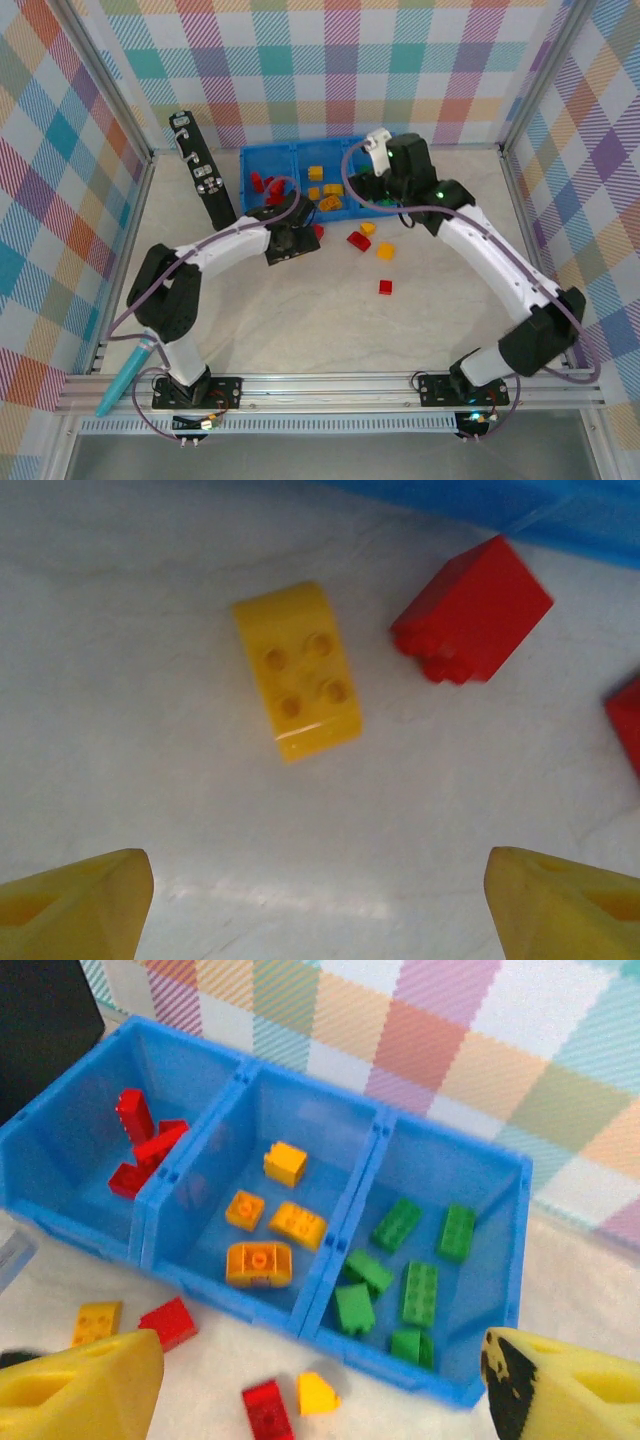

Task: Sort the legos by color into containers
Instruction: Pick up the lego from the center of the table.

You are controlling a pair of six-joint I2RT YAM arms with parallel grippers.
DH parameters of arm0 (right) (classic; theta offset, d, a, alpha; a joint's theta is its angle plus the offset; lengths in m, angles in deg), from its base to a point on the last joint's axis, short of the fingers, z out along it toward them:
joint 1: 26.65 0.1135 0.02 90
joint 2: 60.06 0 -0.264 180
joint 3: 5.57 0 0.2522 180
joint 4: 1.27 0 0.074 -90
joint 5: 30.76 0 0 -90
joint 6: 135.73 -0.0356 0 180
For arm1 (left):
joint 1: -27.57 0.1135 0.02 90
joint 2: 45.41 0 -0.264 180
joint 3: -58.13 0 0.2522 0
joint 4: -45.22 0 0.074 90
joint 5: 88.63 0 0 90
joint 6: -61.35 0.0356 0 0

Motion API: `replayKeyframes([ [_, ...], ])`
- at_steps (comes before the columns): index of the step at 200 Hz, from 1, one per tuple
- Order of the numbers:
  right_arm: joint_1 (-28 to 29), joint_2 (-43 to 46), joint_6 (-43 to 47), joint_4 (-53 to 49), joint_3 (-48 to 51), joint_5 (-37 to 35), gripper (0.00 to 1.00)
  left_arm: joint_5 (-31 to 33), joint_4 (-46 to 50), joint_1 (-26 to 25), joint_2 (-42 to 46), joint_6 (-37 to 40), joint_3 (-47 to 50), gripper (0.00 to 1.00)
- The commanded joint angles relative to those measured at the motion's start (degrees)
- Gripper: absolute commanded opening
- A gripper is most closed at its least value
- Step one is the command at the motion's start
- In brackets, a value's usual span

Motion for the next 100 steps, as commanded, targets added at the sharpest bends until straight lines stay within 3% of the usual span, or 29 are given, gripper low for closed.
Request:
replayKeyframes([
  [1,-0.94,4.08,-7.02,-0.9,5.36,-0.07,0.84,2.23,0.48,-0.35,-3.97,-0.61,-3.73,0.86],
  [47,-2.89,9.87,-9.01,-4.57,13.48,1.66,0.84,3.64,2.95,-0.35,-11.4,0.08,-9.48,0.86],
  [100,-3.03,8.93,-8.38,-3.03,13.0,3.02,0.84,4.4,3.7,0.95,-13.98,-0.76,-9.08,0.85],
])
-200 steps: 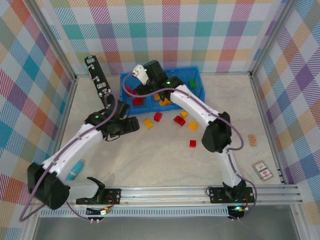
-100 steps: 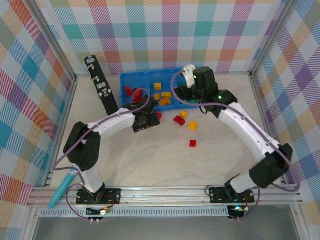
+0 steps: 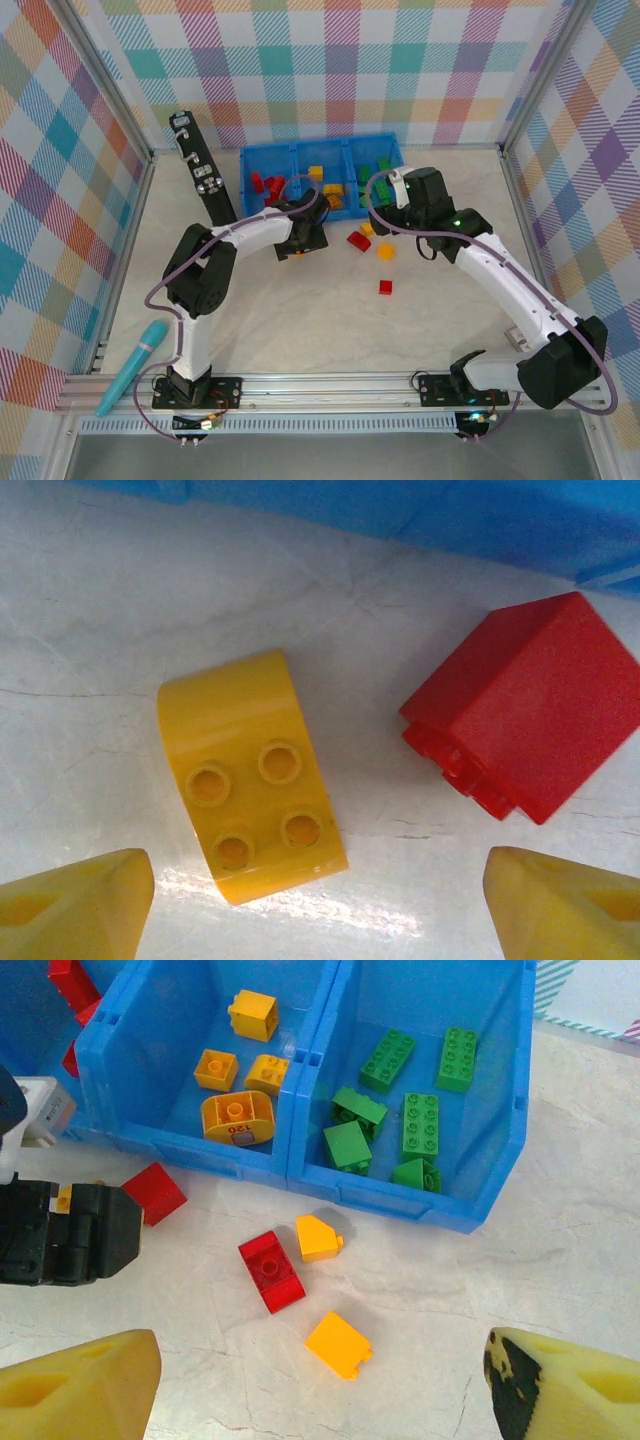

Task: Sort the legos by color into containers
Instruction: Pick up the lego from the center of the table.

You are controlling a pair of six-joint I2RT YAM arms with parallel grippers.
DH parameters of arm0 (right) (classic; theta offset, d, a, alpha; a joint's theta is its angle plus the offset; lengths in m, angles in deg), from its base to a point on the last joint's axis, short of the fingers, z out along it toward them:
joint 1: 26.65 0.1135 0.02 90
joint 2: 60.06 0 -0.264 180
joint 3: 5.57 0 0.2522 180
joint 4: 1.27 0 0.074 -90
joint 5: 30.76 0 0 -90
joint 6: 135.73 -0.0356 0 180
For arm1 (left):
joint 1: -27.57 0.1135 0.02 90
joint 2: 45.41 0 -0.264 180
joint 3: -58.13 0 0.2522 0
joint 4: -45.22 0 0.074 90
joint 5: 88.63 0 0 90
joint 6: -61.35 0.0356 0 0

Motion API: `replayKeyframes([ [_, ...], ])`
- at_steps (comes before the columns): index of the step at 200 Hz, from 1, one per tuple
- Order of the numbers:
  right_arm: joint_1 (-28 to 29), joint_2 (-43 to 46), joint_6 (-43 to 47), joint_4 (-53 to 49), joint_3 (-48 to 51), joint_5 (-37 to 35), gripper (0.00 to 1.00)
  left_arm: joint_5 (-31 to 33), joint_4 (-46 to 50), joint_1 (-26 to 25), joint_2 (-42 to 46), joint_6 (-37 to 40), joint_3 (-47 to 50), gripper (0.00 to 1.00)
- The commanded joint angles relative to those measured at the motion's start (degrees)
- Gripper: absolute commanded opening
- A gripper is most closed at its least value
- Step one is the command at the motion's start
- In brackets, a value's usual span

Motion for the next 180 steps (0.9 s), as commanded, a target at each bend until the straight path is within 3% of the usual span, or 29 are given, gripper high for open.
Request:
replayKeyframes([
  [1,-0.12,0.18,-1.49,1.67,-0.54,1.77,0.84,1.49,2.51,0.72,-1.16,-0.77,-0.57,0.85],
  [63,-0.17,-1.76,-2.68,2.22,-0.04,3.33,0.85,1.9,4.02,2.19,-2.62,0.33,0.15,0.76],
  [117,-0.17,-2.91,-2.76,1.95,-0.28,3.49,0.85,0.9,2.82,4.31,-2.03,0.59,2.94,0.41],
  [180,-1.17,-3.41,-8.06,-3.38,1.52,0.86,0.85,-0.32,4.85,4.77,-1.61,4.69,3.0,0.25],
])
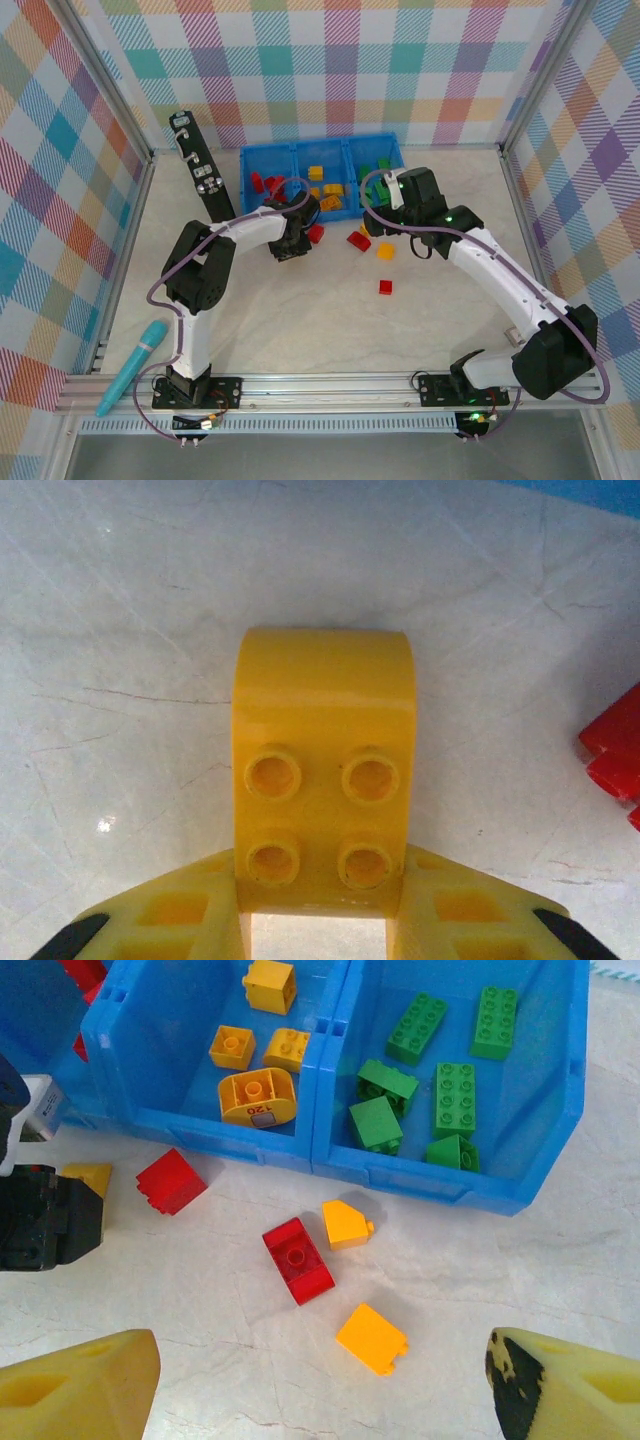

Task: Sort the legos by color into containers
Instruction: Pick up the lego from the center of the table, then place the lego in the container.

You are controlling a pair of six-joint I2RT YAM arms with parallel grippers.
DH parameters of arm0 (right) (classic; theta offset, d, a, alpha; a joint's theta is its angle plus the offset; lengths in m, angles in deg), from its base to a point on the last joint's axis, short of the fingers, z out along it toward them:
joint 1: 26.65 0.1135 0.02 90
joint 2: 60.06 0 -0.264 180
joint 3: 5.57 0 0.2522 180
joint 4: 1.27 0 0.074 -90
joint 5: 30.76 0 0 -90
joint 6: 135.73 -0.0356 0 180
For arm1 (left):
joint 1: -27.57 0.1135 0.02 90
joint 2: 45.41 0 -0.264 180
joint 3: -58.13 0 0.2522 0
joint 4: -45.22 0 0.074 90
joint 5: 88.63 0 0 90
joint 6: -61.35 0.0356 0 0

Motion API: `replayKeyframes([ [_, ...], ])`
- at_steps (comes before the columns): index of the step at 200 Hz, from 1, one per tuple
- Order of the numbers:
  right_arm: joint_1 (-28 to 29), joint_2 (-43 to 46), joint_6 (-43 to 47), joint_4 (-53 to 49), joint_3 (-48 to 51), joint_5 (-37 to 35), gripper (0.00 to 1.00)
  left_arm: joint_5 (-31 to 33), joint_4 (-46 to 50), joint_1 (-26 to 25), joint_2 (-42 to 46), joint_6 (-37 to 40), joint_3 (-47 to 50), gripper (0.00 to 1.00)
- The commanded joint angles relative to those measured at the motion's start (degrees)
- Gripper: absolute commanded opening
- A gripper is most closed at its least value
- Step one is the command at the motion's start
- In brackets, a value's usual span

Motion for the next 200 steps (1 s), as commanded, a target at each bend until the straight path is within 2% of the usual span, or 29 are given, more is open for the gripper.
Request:
replayKeyframes([
  [1,-1.15,-0.39,-4.46,-3.42,1.65,-1.27,0.85,-0.02,2.24,1.27,-0.52,3.2,1.16,0.25],
  [41,-4.1,-1.05,-10.51,-3.52,7.02,-0.9,0.85,2.43,9.29,0.36,3.08,9.8,-6.91,0.24],
  [63,-4.41,-3.42,-12.01,-2.54,7.53,-1.27,0.84,0.75,11.49,-0.08,3.86,11.25,-13.63,0.24],
  [96,-4.54,-8.15,-14.23,-1.31,5.66,-1.0,0.84,-1.13,12.62,-1.25,1.78,12.76,-23.48,0.24],
  [122,-4.53,-11.17,-16.83,-2.73,3.3,-1.1,0.84,-0.88,9.96,-1.72,0.38,13.17,-26.62,0.24],
  [141,-4.54,-11.81,-17.4,-1.96,2.96,-0.73,0.84,0.11,8.9,-1.72,-2.0,14.31,-29.87,0.25],
  [200,-5.01,-15.49,-15.28,-2.81,0.01,-2.87,0.84,3.74,12.05,-0.12,-16.33,20.56,-49.43,0.25],
])
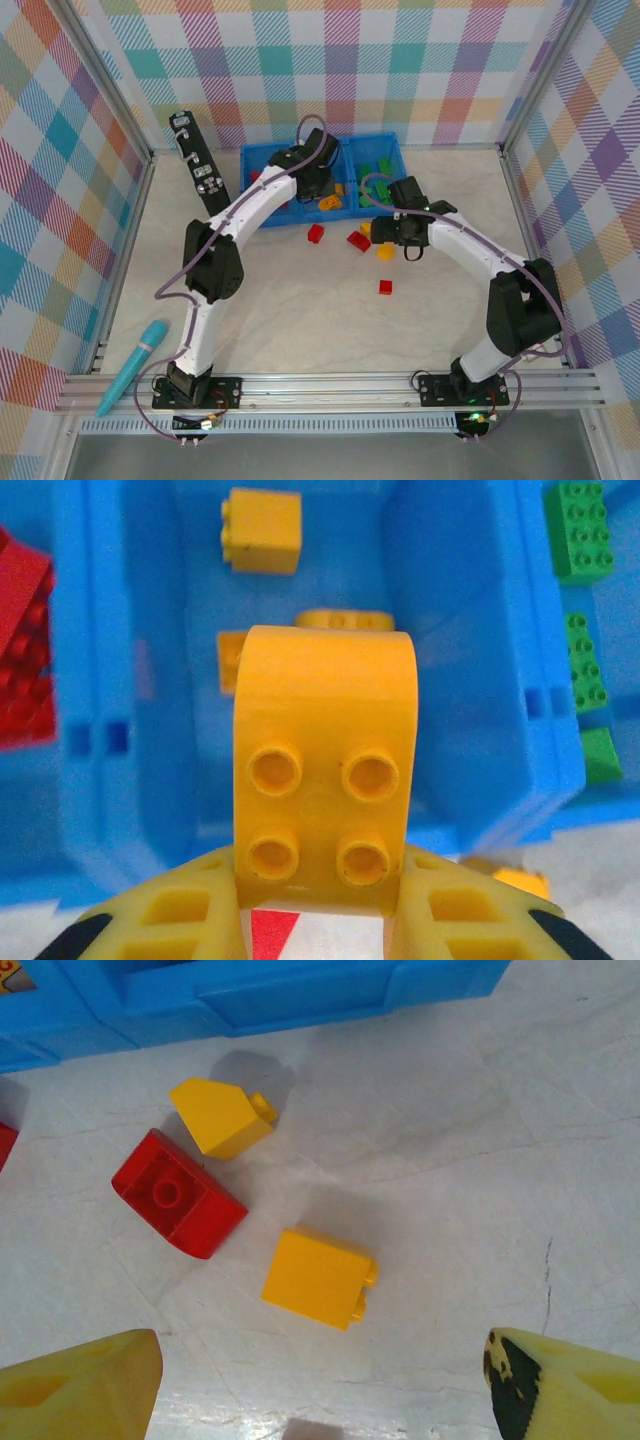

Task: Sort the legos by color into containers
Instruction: Place the lego in the container.

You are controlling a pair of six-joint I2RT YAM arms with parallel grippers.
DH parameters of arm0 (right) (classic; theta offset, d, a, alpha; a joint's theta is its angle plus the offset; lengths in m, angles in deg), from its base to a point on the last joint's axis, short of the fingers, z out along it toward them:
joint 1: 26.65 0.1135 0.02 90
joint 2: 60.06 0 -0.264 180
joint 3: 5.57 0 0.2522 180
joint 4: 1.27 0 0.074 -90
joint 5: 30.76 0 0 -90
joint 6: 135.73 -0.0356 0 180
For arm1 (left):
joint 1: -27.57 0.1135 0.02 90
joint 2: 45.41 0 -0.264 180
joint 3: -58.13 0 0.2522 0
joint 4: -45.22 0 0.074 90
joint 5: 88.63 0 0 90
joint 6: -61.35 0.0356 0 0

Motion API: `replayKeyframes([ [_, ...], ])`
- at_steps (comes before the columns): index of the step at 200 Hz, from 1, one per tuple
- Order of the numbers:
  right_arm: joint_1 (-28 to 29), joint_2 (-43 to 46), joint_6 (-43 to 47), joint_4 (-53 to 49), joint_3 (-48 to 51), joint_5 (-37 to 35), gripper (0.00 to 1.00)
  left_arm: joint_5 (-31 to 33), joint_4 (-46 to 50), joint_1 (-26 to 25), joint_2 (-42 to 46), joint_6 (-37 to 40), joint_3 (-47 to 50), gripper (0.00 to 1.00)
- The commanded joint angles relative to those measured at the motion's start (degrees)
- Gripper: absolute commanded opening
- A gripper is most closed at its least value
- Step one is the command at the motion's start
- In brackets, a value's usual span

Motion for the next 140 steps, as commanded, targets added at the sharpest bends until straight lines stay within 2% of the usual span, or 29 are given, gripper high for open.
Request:
replayKeyframes([
  [1,-0.51,-1.15,0.17,-0.79,-2.05,-1.77,0.84,2.35,2.18,1.25,-5.16,3.94,-6.35,0.25],
  [55,-1.02,-1.49,-0.96,-0.3,-0.98,-1.39,0.84,-0.29,-3.33,4.6,-10.94,3.56,-11.53,0.27],
  [100,-1.04,-2.17,-3.09,0.14,0.23,-2.03,0.83,-2.19,-9.06,4.59,-14.74,2.17,-13.18,0.29],
  [140,-1.02,-3.84,-4.63,1.15,0.51,0.89,0.83,-2.36,-13.32,4.84,-17.59,0.24,-15.1,0.31],
])
